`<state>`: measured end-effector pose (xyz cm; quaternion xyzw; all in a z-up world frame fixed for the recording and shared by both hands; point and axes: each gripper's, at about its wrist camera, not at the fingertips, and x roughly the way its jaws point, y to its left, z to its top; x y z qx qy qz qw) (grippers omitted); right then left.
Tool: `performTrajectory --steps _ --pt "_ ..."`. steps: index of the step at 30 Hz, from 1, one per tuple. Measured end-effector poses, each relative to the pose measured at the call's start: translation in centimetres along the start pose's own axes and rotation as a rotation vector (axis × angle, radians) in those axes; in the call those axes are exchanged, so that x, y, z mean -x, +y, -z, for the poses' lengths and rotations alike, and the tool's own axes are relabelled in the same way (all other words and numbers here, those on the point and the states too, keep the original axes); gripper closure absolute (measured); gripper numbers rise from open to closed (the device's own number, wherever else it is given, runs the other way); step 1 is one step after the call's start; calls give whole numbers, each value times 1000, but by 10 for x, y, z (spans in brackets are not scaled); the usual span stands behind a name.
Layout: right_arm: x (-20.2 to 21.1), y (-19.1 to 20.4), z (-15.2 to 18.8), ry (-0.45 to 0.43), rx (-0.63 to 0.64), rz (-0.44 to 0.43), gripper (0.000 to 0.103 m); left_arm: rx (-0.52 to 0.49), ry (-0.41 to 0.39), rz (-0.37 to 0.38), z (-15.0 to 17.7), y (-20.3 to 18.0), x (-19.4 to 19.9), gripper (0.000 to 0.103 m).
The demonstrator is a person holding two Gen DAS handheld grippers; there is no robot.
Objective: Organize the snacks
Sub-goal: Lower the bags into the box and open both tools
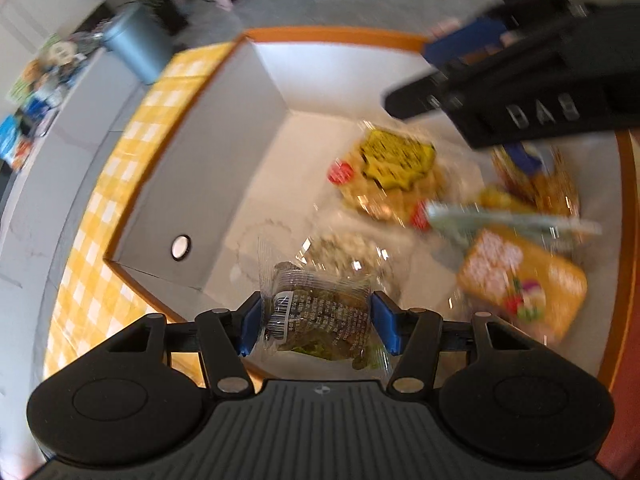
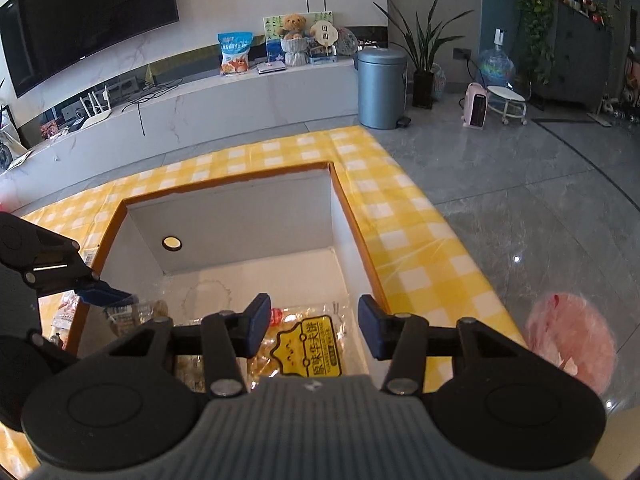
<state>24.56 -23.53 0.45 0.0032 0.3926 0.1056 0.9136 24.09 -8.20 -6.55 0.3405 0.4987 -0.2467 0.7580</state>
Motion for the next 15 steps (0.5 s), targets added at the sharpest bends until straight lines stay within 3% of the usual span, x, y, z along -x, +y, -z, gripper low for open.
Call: performTrajectory --steps 8,15 --pt "2 4 6 15 -13 -23 54 -95 59 42 3 -9 -10 31" --pt "4 2 9 29 -31 -24 53 -93 33 43 4 -12 3 28"
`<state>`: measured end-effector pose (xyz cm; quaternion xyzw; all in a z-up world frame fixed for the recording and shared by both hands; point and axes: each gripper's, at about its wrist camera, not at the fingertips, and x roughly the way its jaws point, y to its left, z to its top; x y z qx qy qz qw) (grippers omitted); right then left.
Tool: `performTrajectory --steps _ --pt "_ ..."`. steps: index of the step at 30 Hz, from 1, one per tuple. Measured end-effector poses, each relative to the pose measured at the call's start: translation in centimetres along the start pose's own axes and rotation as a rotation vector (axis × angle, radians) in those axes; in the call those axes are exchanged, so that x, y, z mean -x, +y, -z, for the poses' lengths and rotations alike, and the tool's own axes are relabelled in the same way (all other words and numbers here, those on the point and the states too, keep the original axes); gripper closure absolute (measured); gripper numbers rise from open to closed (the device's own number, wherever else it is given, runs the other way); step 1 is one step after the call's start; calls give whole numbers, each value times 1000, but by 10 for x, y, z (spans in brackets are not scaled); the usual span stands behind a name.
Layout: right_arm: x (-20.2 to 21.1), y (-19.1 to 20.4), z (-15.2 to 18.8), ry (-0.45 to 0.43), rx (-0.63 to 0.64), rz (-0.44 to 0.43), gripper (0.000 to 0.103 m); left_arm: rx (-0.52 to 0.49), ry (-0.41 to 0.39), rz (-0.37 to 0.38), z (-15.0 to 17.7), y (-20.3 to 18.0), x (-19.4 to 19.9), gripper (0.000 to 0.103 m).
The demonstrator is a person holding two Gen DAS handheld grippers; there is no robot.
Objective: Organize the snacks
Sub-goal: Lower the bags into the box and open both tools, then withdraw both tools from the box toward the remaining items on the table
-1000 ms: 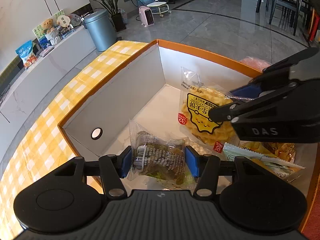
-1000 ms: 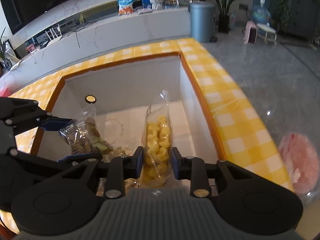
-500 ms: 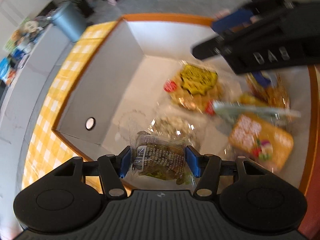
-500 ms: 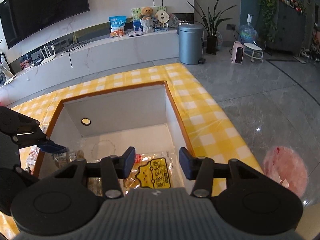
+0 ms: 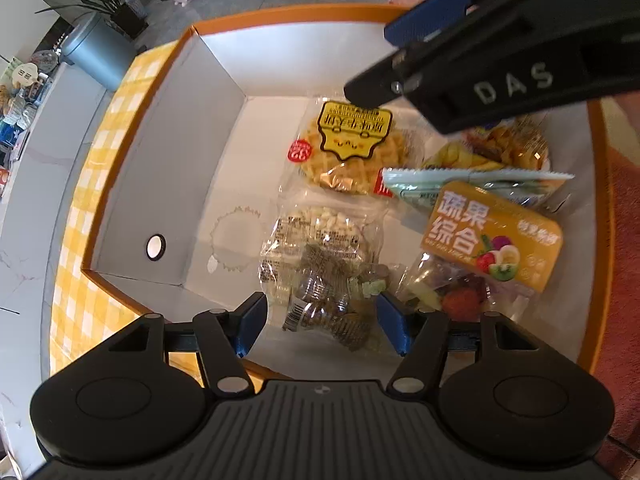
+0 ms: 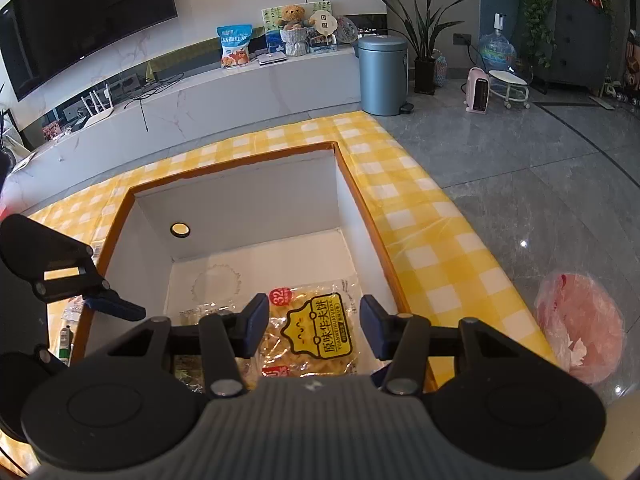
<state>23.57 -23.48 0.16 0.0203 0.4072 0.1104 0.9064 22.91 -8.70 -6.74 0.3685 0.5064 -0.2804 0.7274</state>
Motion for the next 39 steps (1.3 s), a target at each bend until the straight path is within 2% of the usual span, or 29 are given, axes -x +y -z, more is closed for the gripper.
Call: performTrajectory --steps 7,14,27,31,36,39 --pt "13 6 2 -14 8 -6 49 56 -81 -31 9 -3 31 28" --pt "36 20 9 -58 18 -9 43 208 -277 -93 38 -9 77 28" --pt "85 70 38 -233 20 -71 40 642 -579 -217 115 -16 140 28" --pt "91 85 48 -243 5 -103 40 775 -641 -262 140 -16 148 28" --pt "94 111 61 -249 42 -125 39 923 -693 -277 172 -11 148 24" --pt "93 128 69 -252 86 -146 30 983 -703 -303 187 -8 146 21"
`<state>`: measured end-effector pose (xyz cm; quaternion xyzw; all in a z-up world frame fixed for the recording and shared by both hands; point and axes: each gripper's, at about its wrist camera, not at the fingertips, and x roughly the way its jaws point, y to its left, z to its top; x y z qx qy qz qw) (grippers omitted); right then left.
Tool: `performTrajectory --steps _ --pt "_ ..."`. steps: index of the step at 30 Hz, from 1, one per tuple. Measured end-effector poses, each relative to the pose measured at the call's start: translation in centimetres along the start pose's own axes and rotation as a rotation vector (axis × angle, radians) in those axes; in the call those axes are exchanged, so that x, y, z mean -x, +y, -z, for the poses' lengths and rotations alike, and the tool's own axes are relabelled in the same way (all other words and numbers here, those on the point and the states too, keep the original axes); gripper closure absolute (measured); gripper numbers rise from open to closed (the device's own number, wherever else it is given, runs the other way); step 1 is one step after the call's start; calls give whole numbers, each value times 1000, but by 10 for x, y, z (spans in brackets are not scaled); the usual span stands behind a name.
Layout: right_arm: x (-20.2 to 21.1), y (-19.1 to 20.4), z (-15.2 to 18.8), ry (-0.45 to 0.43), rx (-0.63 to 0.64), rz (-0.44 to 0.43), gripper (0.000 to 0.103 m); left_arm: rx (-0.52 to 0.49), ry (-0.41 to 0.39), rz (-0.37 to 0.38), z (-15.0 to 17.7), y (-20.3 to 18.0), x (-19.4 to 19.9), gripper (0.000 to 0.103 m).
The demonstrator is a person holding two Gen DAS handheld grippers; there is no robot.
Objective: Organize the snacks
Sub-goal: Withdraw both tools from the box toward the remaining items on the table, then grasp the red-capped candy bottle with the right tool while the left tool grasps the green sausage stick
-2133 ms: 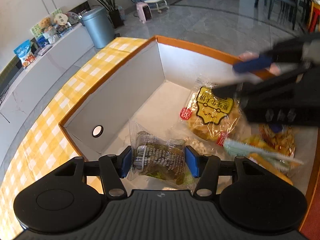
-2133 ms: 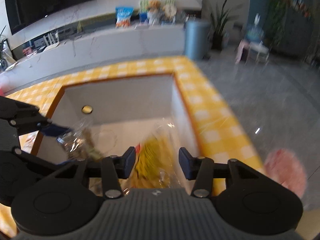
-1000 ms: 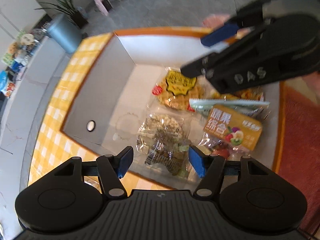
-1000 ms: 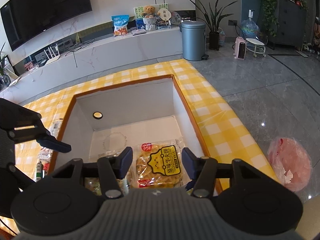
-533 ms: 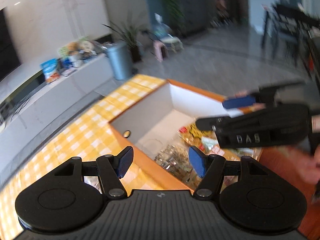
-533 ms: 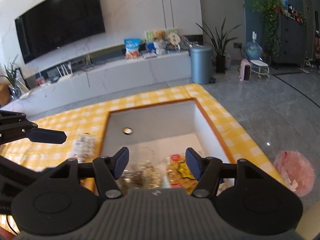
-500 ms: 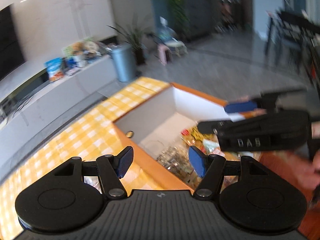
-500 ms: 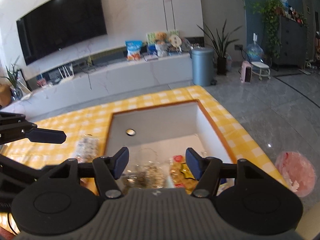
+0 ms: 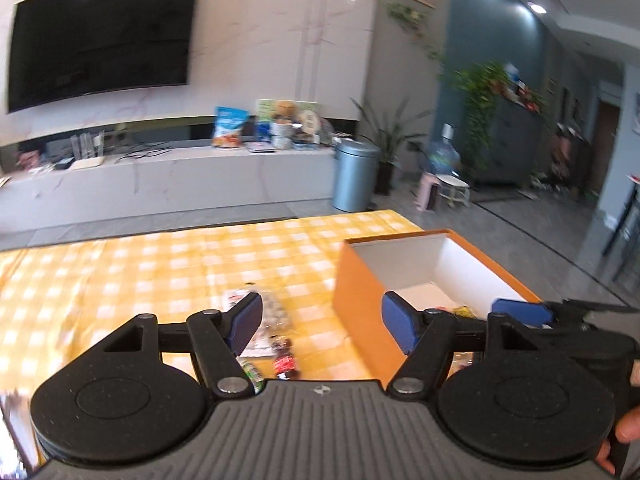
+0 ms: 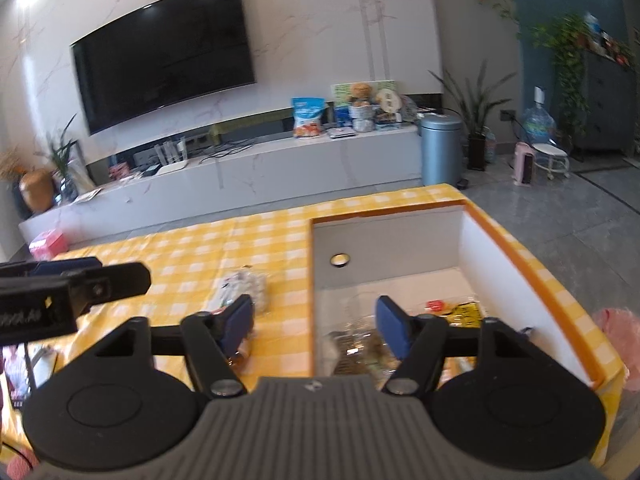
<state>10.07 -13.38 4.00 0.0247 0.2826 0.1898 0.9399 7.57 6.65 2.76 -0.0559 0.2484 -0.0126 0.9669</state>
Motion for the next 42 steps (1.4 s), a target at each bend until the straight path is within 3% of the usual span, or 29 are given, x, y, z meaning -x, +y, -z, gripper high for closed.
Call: performTrajectory --steps 9,22,37,42 --pt "-20 34 22 60 73 -44 30 130 -13 -39 22 44 5 21" --pt "-70 67 32 116 147 -54 31 257 68 -56 49 88 -11 22" --pt "-146 72 34 216 166 -12 57 299 202 -29 62 112 -63 25" --pt "-165 70 35 249 148 -15 60 305 230 -8 58 118 -81 27"
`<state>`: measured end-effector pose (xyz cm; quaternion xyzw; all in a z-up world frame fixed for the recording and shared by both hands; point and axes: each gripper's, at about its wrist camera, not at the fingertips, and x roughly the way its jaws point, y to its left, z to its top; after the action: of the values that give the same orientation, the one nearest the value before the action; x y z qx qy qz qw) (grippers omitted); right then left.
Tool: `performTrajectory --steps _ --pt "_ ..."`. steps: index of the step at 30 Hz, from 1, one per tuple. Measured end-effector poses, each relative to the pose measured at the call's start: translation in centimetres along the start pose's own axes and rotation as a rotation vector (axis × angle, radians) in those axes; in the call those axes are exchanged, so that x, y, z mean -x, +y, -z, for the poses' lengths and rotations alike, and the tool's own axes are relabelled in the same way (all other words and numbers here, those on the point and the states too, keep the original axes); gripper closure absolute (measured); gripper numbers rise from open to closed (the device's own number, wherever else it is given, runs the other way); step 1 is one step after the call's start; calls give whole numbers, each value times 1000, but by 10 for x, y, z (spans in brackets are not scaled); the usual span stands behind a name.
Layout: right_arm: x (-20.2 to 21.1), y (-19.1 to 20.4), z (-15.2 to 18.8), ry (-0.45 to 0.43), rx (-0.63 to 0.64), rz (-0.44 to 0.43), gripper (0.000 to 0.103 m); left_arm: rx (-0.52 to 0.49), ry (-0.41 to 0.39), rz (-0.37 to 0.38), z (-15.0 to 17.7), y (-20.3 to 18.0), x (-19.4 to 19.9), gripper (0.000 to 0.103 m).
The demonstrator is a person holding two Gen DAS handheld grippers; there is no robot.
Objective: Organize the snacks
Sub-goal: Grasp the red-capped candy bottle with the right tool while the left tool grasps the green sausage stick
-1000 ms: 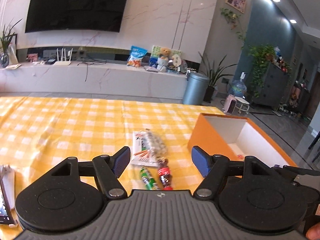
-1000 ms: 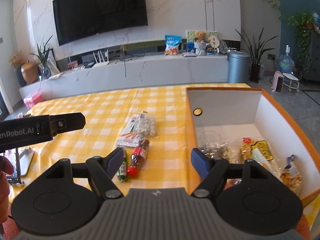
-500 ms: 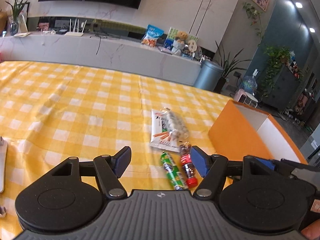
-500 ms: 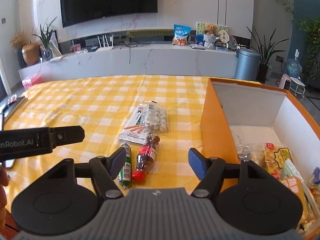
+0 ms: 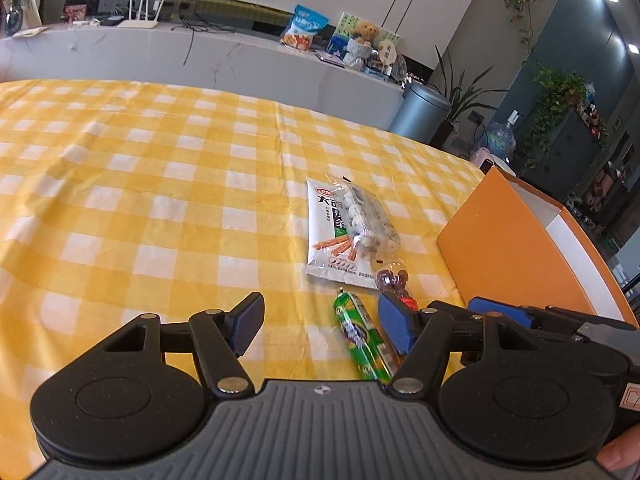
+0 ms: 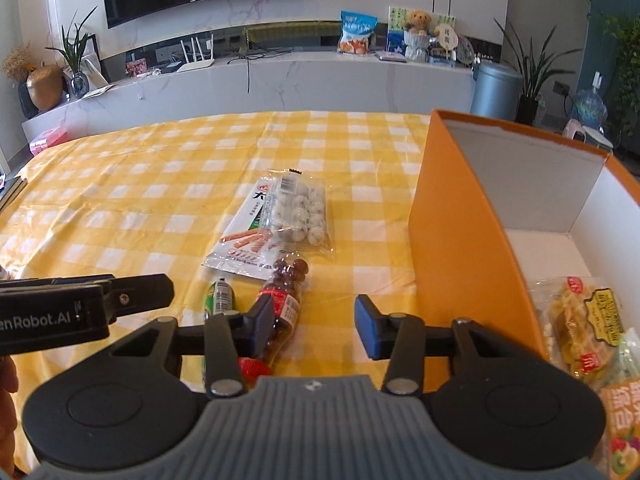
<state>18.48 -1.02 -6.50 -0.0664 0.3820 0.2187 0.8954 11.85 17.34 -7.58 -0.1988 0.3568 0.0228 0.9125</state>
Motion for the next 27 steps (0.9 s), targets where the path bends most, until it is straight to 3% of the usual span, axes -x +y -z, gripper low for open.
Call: performTrajectory --steps 5,10,27 --pt "-15 2 -8 12 -18 -28 62 -31 30 -28 -7 1 -15 34" --pt "-29 6 -14 45 -24 -54 69 -29 50 -36 -8 5 -20 35" --pt "-31 -1 3 86 -47 -101 73 46 55 -29 -3 -10 -6 36"
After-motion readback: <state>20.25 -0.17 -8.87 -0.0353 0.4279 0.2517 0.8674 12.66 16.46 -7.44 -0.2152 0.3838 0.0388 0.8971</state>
